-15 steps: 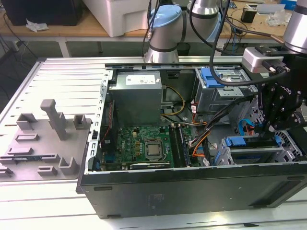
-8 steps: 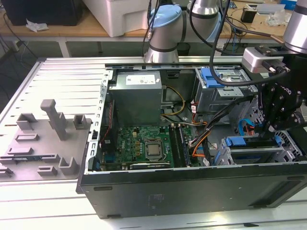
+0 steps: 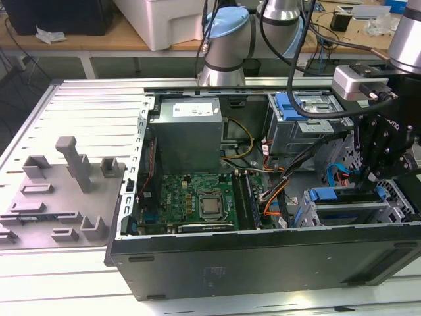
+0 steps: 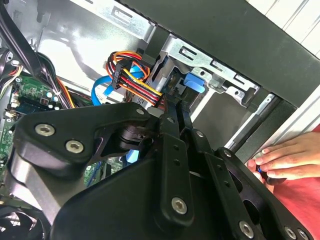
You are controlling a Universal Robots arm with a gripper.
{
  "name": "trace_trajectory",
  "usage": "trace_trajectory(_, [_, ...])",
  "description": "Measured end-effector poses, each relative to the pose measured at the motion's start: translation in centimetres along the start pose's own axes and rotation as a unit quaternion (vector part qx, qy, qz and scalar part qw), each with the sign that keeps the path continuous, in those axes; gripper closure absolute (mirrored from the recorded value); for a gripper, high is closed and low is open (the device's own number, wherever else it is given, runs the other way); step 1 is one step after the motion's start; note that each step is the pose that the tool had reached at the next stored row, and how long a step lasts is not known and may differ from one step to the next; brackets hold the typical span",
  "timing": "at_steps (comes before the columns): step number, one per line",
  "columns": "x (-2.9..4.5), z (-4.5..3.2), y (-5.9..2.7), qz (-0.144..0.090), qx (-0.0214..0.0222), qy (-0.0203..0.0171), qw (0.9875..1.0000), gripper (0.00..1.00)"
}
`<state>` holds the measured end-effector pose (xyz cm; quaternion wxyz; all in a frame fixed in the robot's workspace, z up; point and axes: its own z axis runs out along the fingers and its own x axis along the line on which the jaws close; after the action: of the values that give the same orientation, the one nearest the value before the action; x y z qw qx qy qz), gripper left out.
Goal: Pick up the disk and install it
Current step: 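Insert the first disk wire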
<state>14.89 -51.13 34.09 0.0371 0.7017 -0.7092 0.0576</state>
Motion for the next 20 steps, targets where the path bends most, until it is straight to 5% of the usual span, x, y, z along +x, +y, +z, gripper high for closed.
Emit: trace_trajectory(20, [-0.04,-0.22,-0.01,0.000,0.0000,0.0002,1.0000,0.84])
